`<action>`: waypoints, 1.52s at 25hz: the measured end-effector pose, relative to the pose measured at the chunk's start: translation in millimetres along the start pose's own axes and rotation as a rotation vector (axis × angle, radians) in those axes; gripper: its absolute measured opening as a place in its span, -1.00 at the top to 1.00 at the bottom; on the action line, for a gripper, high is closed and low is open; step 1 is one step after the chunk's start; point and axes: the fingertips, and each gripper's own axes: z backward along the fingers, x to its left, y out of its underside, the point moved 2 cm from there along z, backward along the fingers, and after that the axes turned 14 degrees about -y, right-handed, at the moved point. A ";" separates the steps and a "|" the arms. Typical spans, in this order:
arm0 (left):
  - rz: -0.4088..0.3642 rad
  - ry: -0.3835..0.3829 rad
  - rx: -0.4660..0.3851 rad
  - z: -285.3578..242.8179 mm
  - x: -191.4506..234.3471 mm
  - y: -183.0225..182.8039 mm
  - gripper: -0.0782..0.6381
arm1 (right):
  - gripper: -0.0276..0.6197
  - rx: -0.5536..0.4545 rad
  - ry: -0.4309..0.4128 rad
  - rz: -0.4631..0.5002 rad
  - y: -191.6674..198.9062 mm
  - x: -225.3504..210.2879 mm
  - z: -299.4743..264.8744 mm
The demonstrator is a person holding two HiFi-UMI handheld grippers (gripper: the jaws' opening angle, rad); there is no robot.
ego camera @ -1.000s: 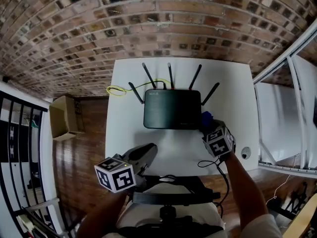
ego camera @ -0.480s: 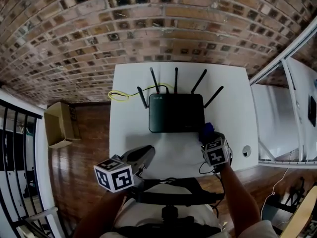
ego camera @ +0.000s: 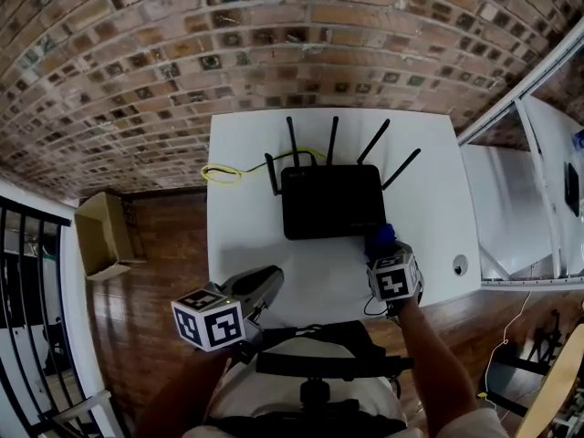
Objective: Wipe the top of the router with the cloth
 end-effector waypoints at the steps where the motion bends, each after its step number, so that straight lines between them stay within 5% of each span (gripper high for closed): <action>1: 0.000 0.001 0.002 1.2 3.0 0.3 0.62 | 0.49 -0.004 0.000 0.005 0.1 3.6 -2.8; 38: 0.046 -0.027 -0.029 39.8 48.8 3.0 0.62 | 0.49 -0.021 -0.247 0.172 -59.0 177.0 -49.0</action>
